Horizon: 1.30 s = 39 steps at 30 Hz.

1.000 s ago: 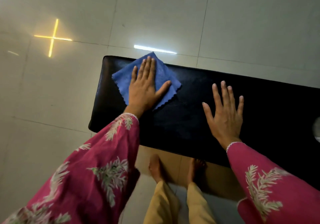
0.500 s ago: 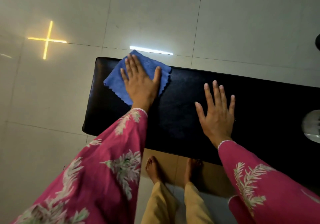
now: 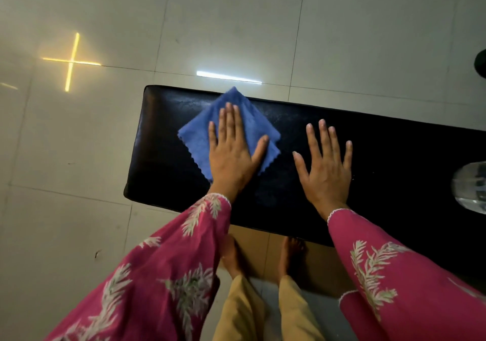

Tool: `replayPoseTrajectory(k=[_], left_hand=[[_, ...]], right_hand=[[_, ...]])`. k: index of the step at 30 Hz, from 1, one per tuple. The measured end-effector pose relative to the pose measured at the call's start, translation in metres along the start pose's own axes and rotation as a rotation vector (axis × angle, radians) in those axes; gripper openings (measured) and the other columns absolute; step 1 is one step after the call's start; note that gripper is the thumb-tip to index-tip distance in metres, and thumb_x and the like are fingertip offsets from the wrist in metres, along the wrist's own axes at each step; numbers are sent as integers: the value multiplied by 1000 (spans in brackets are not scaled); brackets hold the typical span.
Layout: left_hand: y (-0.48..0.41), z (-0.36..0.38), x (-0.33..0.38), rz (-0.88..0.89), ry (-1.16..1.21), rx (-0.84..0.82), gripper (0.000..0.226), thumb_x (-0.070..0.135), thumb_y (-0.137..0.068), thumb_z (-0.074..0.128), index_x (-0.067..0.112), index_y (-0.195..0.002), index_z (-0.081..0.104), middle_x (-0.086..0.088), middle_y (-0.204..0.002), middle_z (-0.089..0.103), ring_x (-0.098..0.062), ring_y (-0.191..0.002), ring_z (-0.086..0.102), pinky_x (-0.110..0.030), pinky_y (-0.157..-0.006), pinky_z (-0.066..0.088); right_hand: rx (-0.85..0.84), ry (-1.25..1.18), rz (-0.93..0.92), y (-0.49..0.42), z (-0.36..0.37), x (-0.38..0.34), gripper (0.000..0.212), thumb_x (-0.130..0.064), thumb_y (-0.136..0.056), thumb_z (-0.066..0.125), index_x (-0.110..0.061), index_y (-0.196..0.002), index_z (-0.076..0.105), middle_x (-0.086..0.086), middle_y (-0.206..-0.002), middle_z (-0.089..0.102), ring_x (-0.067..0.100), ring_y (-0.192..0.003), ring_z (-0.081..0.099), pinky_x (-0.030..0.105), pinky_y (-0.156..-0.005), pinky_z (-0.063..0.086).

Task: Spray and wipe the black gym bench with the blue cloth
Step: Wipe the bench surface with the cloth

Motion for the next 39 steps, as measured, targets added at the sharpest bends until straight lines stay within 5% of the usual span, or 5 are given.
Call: replayPoseTrajectory(k=[4,10,17,21,39], left_hand=[[19,-4,-25,302,-72,54,82,61,-87,26,4,-145,20,-11,-153,23,-20,-141,18,-37,-115,3],[31,-2,-24,-166,76,93,86,62,-86,24,0,-145,16,-16,-154,20,-23,-143,13,-37,-115,-4],[62,5,-39,250,-73,115,81,63,-90,20,2,-143,28,-13,-150,31,-20,-140,21,-39,-115,9],[66,6,-38,-174,55,102,86,65,-89,18,0,-144,20,-16,-152,24,-20,-142,13,-39,-116,2],[66,-4,-9,63,88,61,89,69,-86,15,5,-147,3,-6,-155,-1,-15,-143,-3,-36,-117,-7]], right_hand=[[1,5,-12,1,0,0,61,-50,-91,23,-22,-145,22,6,-153,25,24,-140,25,50,-113,14],[-6,12,-8,0,1,0,61,-51,-91,22,-22,-146,19,5,-154,22,23,-141,22,49,-113,11],[-11,17,-14,1,1,0,62,-51,-92,21,-22,-146,19,6,-154,22,24,-141,22,50,-113,12],[-24,16,-8,1,1,0,62,-52,-91,18,-22,-146,15,5,-155,18,23,-142,17,49,-114,8],[-27,20,30,29,-4,28,62,-50,-91,21,-20,-146,19,7,-154,21,25,-141,21,50,-113,12]])
Point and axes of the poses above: each hand's wrist, its own y-axis away from the middle knuckle, its own z-axis out of the palm, x = y × z, the point moved 6 cm from there along -y, towards the middle knuckle
